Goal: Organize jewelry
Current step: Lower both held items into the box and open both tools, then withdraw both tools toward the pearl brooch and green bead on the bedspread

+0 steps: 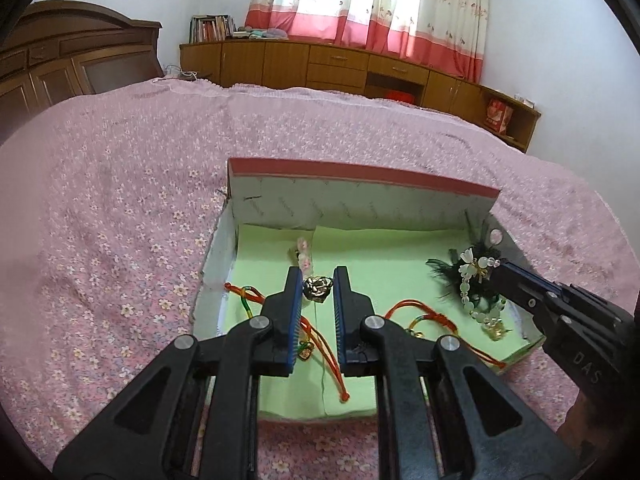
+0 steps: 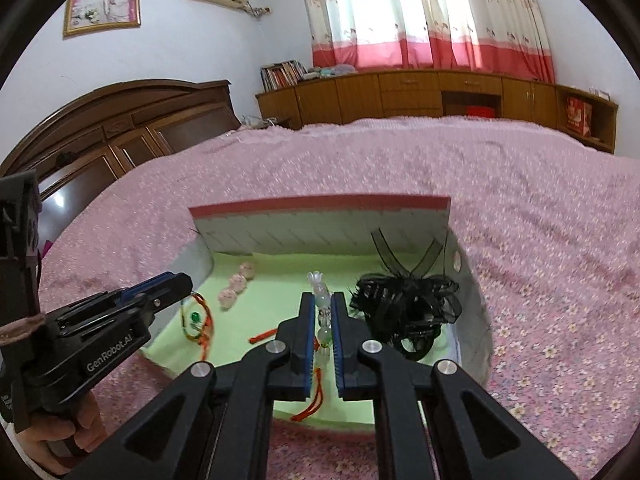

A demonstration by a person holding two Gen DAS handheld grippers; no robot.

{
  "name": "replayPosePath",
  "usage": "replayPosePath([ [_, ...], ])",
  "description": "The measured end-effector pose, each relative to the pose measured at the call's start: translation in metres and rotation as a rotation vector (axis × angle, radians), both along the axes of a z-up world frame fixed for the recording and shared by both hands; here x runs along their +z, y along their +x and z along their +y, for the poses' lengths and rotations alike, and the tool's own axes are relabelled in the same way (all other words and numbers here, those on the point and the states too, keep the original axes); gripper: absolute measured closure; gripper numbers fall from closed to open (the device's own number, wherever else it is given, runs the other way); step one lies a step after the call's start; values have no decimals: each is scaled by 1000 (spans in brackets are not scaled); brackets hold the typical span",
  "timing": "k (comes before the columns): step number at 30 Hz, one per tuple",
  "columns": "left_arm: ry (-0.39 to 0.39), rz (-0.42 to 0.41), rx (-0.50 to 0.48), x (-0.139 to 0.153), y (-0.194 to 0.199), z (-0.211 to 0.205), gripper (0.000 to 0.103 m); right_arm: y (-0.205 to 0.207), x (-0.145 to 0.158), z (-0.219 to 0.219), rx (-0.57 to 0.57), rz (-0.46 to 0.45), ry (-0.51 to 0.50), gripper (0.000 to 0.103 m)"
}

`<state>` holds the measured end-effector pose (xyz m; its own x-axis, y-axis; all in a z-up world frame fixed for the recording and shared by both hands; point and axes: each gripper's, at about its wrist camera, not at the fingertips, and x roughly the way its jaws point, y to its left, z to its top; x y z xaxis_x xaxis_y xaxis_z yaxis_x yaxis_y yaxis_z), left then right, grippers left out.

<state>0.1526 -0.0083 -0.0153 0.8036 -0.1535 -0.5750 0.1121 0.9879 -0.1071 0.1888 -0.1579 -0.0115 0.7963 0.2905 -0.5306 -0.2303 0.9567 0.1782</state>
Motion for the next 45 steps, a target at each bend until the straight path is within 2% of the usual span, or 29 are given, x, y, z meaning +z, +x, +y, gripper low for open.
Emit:
replayPosePath([
  [3,-3,-17,9,-5,3,1,96,6,-9,0,-7,10,-10,94],
  [10,12,48,14,-17,14,-1,96,20,-24,-1,-26,73,-7,94],
  [14,10,56,4,-15,13,-2,93,22,-23,-6,-24,88,24,93],
  [18,6,60,4,-10,9,-1,85,18,-17,-11,-31,84,63,80],
  [21,7,47,9,-2,2,1,79,12,-9,-12,-30,66,72,78],
  [26,-33,51,6,13,-11,7,78,-3,7,-14,-25,44,68,77],
  [35,-44,57,-26,29,-41,4,77,-39,34,-19,-16,25,72,75],
  [45,-49,87,-77,34,-79,-3,77,-81,41,-30,-19,50,70,73],
])
